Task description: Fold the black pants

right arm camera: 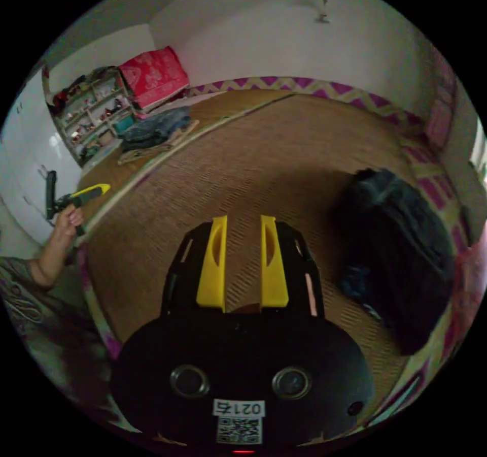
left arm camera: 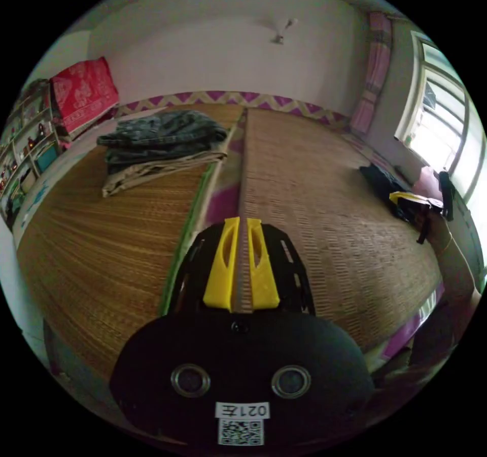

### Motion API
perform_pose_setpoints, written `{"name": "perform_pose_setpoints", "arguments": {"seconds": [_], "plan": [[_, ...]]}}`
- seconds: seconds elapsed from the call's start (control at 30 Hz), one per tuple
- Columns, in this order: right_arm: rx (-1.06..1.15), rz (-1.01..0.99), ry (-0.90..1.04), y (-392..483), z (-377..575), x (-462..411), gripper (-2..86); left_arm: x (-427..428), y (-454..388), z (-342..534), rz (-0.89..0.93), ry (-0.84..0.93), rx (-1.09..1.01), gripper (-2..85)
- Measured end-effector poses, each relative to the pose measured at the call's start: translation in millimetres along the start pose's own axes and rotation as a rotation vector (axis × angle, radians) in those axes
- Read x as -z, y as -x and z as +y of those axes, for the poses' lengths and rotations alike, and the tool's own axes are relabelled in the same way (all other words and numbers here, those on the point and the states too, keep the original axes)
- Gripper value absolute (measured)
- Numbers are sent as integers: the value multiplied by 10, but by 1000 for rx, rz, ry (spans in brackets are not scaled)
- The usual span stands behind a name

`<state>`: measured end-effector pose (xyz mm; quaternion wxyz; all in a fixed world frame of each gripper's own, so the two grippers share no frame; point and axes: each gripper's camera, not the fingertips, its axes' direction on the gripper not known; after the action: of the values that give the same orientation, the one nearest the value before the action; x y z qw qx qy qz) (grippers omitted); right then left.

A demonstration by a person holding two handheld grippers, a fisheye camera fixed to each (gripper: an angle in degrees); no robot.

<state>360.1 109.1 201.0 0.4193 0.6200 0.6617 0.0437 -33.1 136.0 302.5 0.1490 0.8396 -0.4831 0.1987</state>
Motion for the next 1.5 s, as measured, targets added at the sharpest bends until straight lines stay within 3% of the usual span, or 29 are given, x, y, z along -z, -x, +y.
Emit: {"name": "perform_pose_setpoints", "arguments": {"seconds": [0.13,0.23,0.5,0.73,0.87,1.07,1.27,1.5], "plan": [[83,369,-87,-262,319,312,119,-222,-646,228,67,52,-32,2],[164,472,-76,-328,311,272,124,-320,-959,371,77,77,-21,-7],[405,495,68,9,18,-358,136,-280,-1480,796,93,2,-70,-10],[367,635,132,248,-164,-435,70,-301,-1624,1084,82,4,-55,-10],[267,591,106,267,-274,-97,61,-319,-1668,1177,113,12,-34,-10],[0,476,-53,315,-484,1092,54,-205,-2019,1303,159,-7,-125,-10],[189,322,-104,1581,-711,1988,55,69,-1995,1497,200,-26,-133,-10],[513,-29,67,4005,-584,1429,57,561,-1133,1945,88,-55,4,-4]]}}
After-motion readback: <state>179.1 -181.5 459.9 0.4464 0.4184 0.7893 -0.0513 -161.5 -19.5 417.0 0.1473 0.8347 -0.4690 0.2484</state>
